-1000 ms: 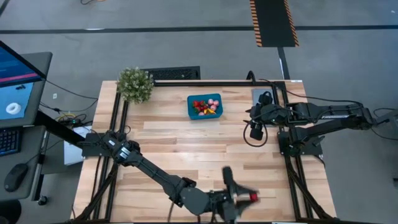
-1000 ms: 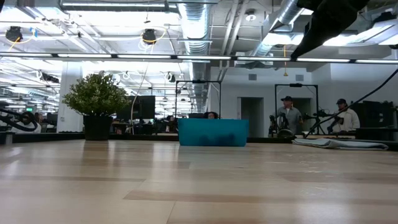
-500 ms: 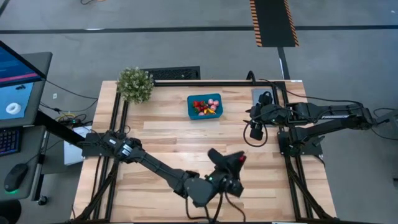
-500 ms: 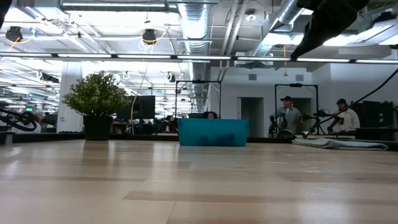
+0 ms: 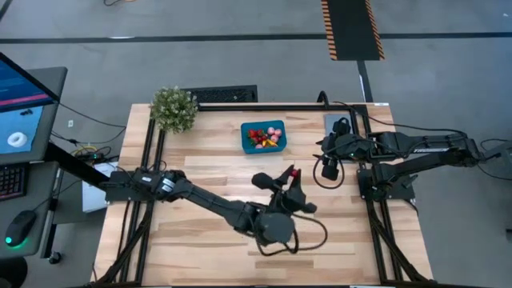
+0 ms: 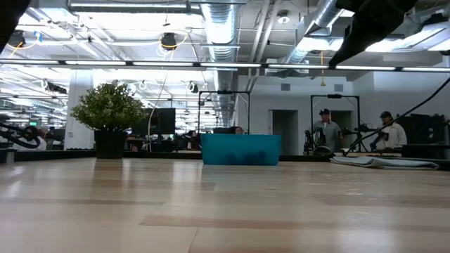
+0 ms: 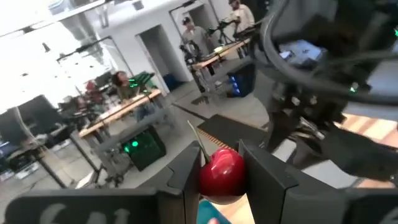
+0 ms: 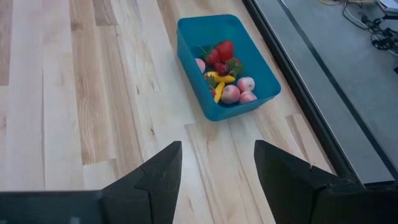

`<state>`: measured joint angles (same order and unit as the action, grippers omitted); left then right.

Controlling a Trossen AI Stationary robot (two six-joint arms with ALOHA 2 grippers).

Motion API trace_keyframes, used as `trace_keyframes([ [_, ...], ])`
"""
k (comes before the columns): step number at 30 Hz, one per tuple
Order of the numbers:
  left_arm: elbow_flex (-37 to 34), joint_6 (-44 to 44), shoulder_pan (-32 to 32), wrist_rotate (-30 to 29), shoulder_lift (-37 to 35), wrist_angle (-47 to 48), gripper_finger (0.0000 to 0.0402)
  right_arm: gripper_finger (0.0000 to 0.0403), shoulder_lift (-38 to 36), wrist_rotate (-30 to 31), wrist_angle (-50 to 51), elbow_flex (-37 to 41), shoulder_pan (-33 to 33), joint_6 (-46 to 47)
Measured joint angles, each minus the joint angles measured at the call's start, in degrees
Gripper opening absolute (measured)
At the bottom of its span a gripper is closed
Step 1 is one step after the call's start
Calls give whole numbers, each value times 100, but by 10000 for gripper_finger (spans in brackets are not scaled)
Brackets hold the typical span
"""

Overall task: Pick and placing Produce into tupperware
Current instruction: Put the cherry into the blue bin

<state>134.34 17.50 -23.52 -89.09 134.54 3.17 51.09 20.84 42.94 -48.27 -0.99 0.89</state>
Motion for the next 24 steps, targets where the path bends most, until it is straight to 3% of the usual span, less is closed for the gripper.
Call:
trace_keyframes([
  [3, 0, -1429, 185, 644, -18, 1247, 92, 225, 0, 0, -1, 0, 0, -131],
  [7, 0, -4412, 558, 2219, -189, 3820, 92, 225, 2, 2, 2, 0, 0, -142],
  [10, -2, -6189, 795, 2572, -178, 5642, 92, 225, 2, 2, 4, 0, 0, -140],
  [13, -80, -7309, 967, 2656, -178, 6868, 92, 225, 2, 2, -4, 0, 0, -142],
  [15, -92, -7789, 1103, 2885, -223, 7554, 92, 225, 0, 2, -20, 0, 0, -142],
  [18, -99, -7934, 1377, 3088, -256, 7865, 92, 225, 2, 2, -20, 0, 0, -138],
  [24, -153, -7074, 2096, 3998, -256, 7710, 92, 225, 2, 2, -11, -2, 0, -138],
])
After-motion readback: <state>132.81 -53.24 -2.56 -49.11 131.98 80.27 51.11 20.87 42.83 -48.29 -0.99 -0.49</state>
